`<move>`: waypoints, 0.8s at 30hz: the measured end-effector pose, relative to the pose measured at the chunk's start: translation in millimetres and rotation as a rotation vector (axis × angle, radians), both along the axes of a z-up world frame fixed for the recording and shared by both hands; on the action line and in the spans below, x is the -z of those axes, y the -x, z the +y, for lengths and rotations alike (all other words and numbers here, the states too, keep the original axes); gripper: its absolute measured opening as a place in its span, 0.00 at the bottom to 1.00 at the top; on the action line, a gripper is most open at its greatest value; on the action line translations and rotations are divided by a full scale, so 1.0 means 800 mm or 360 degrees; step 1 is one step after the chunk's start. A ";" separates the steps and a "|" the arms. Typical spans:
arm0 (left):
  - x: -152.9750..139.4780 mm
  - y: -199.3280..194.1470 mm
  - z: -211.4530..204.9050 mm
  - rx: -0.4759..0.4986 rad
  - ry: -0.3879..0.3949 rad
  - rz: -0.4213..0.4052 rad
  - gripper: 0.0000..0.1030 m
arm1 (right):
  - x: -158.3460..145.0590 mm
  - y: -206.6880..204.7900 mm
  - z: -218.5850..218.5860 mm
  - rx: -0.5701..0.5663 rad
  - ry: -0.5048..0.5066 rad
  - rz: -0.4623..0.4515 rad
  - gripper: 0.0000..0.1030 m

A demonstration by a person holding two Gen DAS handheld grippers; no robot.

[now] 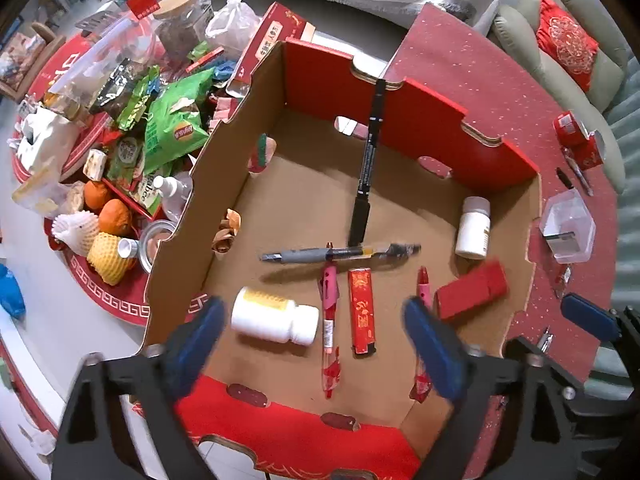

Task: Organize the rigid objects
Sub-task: 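Open both grippers to drop the grey pen and red case into the box, then move both grippers over the table toward the pens and clear plastic box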

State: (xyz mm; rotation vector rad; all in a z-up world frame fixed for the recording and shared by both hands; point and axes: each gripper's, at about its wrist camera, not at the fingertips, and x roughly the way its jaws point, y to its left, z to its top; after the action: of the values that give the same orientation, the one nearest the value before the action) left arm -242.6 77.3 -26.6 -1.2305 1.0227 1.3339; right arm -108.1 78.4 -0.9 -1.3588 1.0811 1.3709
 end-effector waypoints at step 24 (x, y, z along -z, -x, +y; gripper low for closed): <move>0.031 -0.335 -0.097 0.0978 0.0192 -0.0088 1.00 | 0.008 -0.330 -0.222 0.1124 0.0203 -0.0009 0.74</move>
State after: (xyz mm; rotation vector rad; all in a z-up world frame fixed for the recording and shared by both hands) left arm 25.6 -0.1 -51.2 -0.9204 1.3203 0.7655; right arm 155.9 -99.6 -7.1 -0.9183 1.4793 0.7837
